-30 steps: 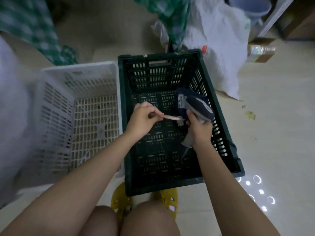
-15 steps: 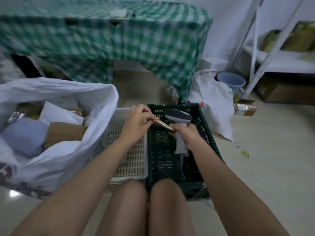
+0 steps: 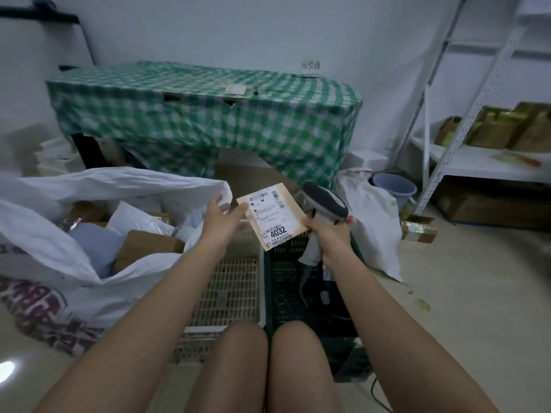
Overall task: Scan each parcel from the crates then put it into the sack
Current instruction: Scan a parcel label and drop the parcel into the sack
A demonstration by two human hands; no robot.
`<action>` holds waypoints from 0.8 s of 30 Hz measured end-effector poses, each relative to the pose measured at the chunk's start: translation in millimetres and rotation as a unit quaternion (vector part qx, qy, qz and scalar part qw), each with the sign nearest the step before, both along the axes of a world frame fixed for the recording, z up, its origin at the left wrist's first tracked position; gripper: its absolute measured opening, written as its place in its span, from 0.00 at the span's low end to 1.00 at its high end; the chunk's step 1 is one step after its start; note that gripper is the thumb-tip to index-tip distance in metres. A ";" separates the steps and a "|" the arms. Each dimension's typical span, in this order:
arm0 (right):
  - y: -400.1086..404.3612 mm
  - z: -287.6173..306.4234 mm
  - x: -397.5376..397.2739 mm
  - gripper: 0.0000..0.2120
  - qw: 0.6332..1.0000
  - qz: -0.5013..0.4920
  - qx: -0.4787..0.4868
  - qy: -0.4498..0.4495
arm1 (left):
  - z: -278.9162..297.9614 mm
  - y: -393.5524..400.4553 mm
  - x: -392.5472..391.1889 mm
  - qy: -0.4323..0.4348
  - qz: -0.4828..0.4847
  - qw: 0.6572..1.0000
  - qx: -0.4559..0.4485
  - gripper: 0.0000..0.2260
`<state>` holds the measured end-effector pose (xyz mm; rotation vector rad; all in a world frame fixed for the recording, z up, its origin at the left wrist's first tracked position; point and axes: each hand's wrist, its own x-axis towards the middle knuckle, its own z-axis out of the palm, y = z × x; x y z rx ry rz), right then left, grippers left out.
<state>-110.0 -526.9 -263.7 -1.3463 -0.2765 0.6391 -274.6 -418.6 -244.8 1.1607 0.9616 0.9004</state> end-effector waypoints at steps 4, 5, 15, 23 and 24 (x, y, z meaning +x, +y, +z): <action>-2.0 5.1 -12.0 0.19 1.000 0.008 0.020 -0.019 | -3.5 -3.0 -7.2 0.056 -0.004 0.998 -0.029 0.15; -3.0 5.8 -15.2 0.21 1.000 0.010 0.016 -0.023 | -4.7 -5.3 -9.7 0.066 -0.004 0.998 -0.016 0.11; -9.6 12.7 -31.6 0.19 0.994 0.034 0.034 -0.100 | 2.9 -8.4 -36.6 0.000 -0.026 0.999 0.045 0.06; 2.9 19.6 -48.2 0.25 0.991 0.071 0.040 -0.102 | 3.8 -13.0 -45.4 0.003 -0.032 0.998 0.059 0.04; 4.0 19.4 -49.2 0.25 0.992 0.069 0.041 -0.100 | 2.8 -13.6 -47.1 0.012 -0.041 0.997 0.061 0.05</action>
